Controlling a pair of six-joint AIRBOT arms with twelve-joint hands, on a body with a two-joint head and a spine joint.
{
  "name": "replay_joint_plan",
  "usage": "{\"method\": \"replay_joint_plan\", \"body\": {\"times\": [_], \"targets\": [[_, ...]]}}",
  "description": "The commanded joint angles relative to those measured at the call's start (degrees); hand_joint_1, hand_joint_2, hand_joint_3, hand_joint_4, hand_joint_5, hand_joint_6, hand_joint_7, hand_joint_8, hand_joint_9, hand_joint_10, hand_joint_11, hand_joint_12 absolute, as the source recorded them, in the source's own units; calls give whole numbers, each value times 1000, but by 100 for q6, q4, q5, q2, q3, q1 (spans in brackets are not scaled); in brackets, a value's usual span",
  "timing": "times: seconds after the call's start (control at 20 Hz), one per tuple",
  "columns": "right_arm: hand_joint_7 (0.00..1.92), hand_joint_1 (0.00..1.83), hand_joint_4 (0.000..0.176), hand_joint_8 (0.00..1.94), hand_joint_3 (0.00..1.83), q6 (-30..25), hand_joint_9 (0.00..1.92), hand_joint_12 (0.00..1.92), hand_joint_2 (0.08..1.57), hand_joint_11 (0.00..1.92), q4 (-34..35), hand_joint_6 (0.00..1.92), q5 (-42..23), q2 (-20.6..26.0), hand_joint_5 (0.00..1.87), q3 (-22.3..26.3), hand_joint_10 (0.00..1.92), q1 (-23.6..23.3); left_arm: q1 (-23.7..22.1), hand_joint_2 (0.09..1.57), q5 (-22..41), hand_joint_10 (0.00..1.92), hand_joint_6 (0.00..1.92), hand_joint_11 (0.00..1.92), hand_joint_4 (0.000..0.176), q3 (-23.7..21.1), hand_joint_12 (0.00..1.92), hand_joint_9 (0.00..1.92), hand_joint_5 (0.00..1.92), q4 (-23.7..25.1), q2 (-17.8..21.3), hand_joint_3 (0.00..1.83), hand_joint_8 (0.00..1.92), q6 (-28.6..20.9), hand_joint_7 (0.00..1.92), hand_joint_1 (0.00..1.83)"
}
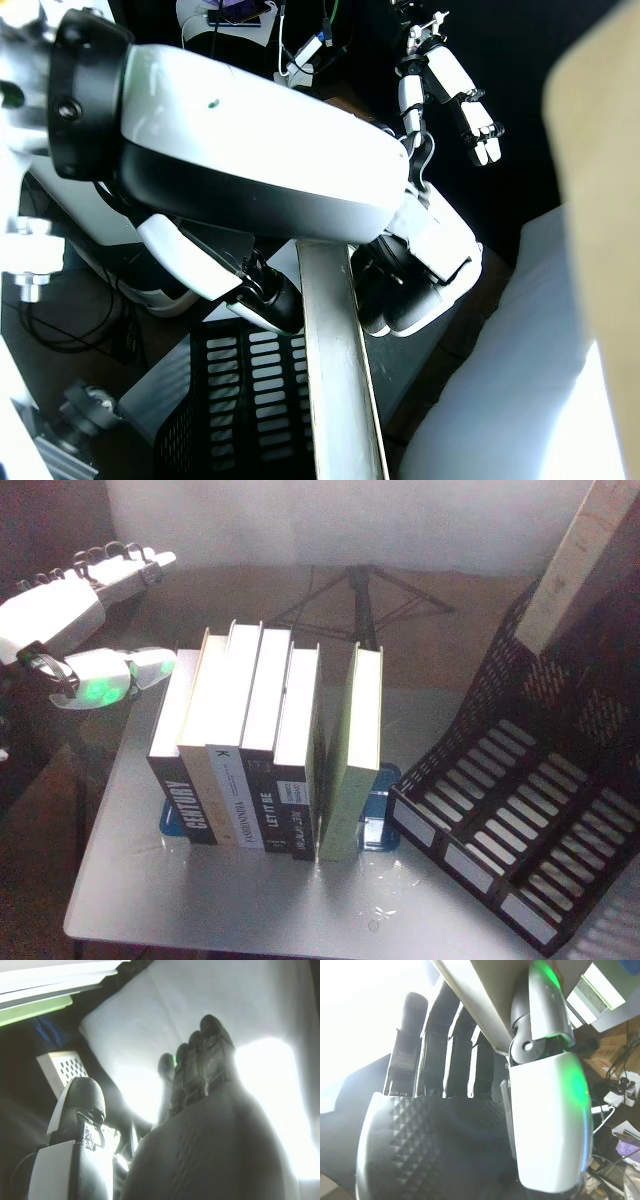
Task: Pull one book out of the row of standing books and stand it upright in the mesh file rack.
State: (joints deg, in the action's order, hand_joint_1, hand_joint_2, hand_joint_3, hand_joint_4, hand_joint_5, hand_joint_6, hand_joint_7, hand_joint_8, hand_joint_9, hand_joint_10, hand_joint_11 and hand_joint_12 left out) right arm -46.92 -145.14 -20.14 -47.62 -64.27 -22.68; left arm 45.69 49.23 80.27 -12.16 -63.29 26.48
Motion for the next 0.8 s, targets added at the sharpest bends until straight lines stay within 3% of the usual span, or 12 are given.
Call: {"method": "replay_joint_plan", "body": {"times": [0.0, 0.1, 0.2, 0.35, 0.4, 0.45, 0.5, 0.55, 0.7, 0.75], "targets": [[924, 1362, 0, 1091, 0, 25, 772, 1774, 1170, 443, -38, 1143, 468, 21, 831, -27, 1462, -4, -58, 1359, 687, 3, 0, 0, 8, 13, 239, 9, 105, -56, 63, 2, 1, -50, 30, 602], [940, 1365, 0, 1029, 0, 25, 805, 1761, 1160, 501, -147, 1151, 468, -66, 826, -36, 1454, 126, -43, 1349, 693, 7, 2, 0, 22, 12, 284, 24, 109, -56, 66, 0, 5, -54, 47, 602], [937, 1367, 0, 962, 0, 25, 859, 1736, 1157, 657, -295, 1167, 469, -163, 802, -43, 1461, 265, -14, 1346, 714, 11, 4, 0, 12, 8, 273, 39, 117, -56, 70, 0, 5, -76, 56, 618], [932, 1369, 0, 977, 0, 23, 863, 1698, 1153, 645, -354, 1165, 479, -299, 819, -119, 1429, 442, 17, 1357, 731, 1, 2, 0, 15, 1, 220, 26, 109, -56, 81, 3, 1, -90, 43, 577], [928, 1370, 0, 1018, 0, 23, 865, 1716, 1152, 697, -354, 1108, 527, -371, 830, -165, 1438, 548, 28, 1359, 742, 2, 4, 0, 7, 1, 219, 29, 114, -57, 82, 3, 2, -97, 44, 587], [954, 1380, 0, 1071, 0, 22, 921, 1728, 1136, 828, -354, 878, 558, -415, 893, -191, 1445, 614, 35, 1360, 747, 0, 2, 0, 10, 1, 217, 25, 112, -57, 82, 2, 0, -99, 39, 578], [947, 1376, 0, 1034, 1, 21, 894, 1646, 1140, 764, -386, 1023, 582, -486, 851, -234, 1401, 697, 44, 1364, 759, 2, 1, 0, 10, 2, 177, 18, 109, -56, 82, 1, 2, -105, 29, 582], [943, 1374, 0, 1034, 2, 21, 888, 1626, 1141, 751, -409, 1052, 598, -533, 846, -253, 1387, 751, 45, 1361, 771, 5, 1, 0, 15, 4, 223, 28, 112, -53, 82, 0, 3, -110, 38, 589], [899, 1368, 0, 1099, 3, 20, 874, 1623, 1157, 750, -486, 1116, 671, -619, 805, -277, 1400, 863, 47, 1362, 829, 1, 2, 0, 19, 4, 113, 2, 105, -51, 91, 0, 1, -133, 22, 617], [879, 1362, 0, 1109, 2, 19, 809, 1670, 1167, 577, -484, 1162, 680, -656, 823, -310, 1431, 884, 51, 1360, 844, 2, 3, 0, 14, 4, 110, 4, 110, -51, 94, 0, 1, -137, 23, 618]]}}
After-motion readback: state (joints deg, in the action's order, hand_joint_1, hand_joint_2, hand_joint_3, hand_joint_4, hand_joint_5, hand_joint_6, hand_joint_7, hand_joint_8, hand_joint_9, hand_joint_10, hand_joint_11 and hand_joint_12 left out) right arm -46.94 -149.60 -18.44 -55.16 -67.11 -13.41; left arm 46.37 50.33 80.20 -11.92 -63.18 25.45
